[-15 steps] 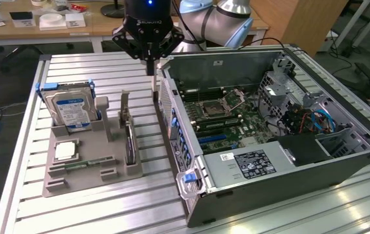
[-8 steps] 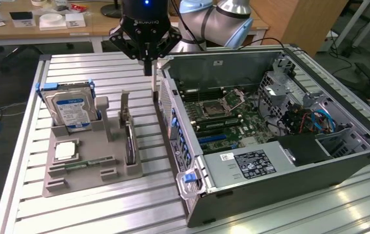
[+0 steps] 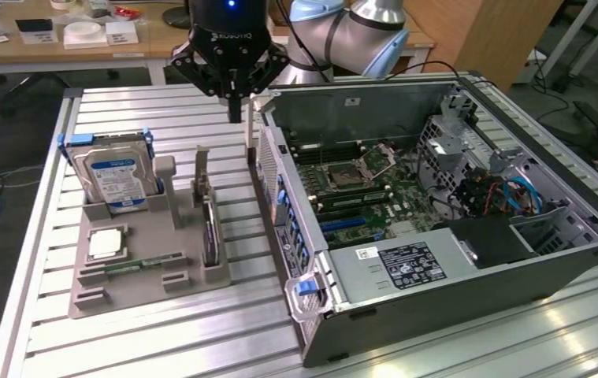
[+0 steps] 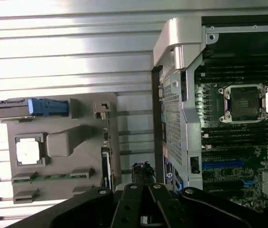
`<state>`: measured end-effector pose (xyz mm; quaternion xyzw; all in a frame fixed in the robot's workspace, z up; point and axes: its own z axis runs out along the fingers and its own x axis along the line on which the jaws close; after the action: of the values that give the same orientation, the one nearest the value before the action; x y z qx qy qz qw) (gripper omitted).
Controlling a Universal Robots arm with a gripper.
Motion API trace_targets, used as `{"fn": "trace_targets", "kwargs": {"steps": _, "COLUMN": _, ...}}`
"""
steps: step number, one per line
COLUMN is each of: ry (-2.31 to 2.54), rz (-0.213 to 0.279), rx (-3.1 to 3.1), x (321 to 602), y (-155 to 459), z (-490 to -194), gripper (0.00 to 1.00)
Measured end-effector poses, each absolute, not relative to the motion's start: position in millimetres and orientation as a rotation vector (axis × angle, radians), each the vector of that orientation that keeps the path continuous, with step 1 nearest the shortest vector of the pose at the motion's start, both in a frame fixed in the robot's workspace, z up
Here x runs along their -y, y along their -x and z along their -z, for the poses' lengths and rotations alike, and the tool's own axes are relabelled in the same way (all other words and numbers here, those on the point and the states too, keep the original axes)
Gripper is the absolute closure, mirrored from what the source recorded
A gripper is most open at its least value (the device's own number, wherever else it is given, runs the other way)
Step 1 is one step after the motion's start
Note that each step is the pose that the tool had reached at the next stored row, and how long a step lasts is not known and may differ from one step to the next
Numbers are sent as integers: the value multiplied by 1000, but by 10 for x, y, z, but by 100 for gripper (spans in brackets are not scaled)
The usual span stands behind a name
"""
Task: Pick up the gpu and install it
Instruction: 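Reach for the gpu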
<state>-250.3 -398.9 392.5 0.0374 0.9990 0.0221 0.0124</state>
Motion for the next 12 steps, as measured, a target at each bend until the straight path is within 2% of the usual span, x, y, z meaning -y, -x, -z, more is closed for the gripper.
{"fn": "trace_targets", "kwargs": {"steps": 12, "ry": -117, "rz": -69, "rx": -3114, "x": 3990, "y": 2591, "z": -3925, "gripper": 89}}
